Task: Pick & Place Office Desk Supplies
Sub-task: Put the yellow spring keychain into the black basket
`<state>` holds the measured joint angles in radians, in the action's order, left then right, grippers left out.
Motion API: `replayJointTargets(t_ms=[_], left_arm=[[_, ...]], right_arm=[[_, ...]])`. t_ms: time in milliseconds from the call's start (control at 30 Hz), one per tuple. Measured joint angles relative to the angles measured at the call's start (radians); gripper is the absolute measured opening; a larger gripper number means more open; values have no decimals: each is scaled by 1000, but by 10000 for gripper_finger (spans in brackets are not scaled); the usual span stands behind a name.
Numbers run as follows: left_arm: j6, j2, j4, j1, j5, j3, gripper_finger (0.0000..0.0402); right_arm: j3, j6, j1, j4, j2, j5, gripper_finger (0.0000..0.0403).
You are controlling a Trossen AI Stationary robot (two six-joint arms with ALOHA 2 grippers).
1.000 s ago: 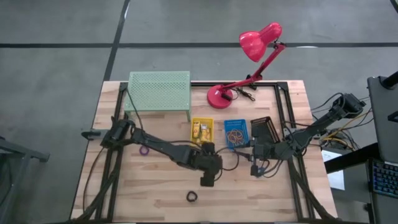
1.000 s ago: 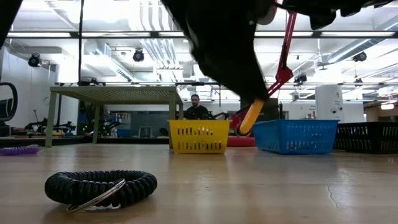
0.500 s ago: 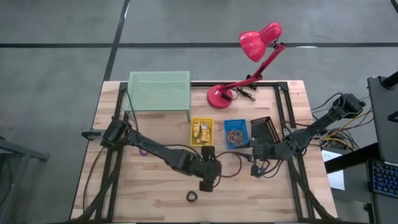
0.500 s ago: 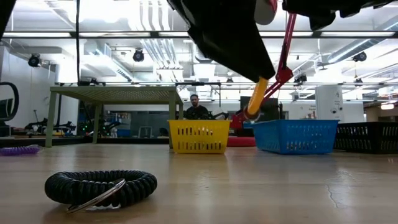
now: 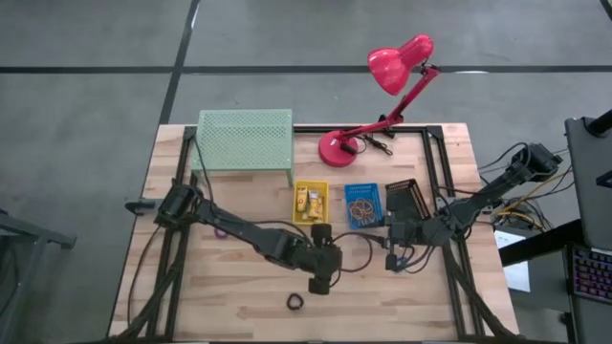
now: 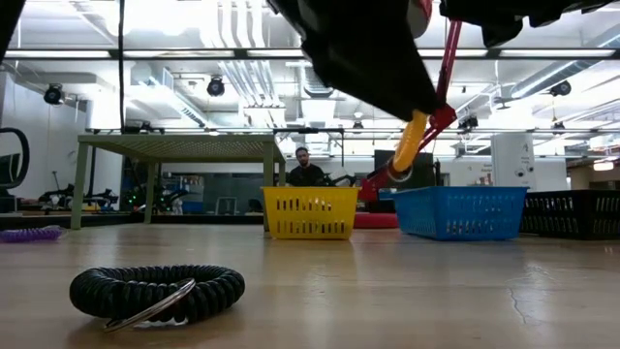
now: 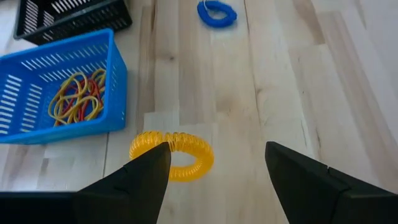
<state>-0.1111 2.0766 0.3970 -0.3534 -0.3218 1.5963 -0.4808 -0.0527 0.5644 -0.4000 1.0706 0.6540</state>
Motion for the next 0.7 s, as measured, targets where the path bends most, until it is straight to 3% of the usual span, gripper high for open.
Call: replayJointTargets(t_ms=[267, 433, 700], left_arm=[[2, -1, -37, 0, 0, 2, 267], [11, -2, -40, 2, 0, 2, 267], [11, -2, -39, 2, 0, 2, 267]], right_arm=[[0, 6, 0, -3, 0, 0, 68], [0, 208, 0, -8, -1, -5, 68], [0, 394, 0, -2, -2, -5, 68]])
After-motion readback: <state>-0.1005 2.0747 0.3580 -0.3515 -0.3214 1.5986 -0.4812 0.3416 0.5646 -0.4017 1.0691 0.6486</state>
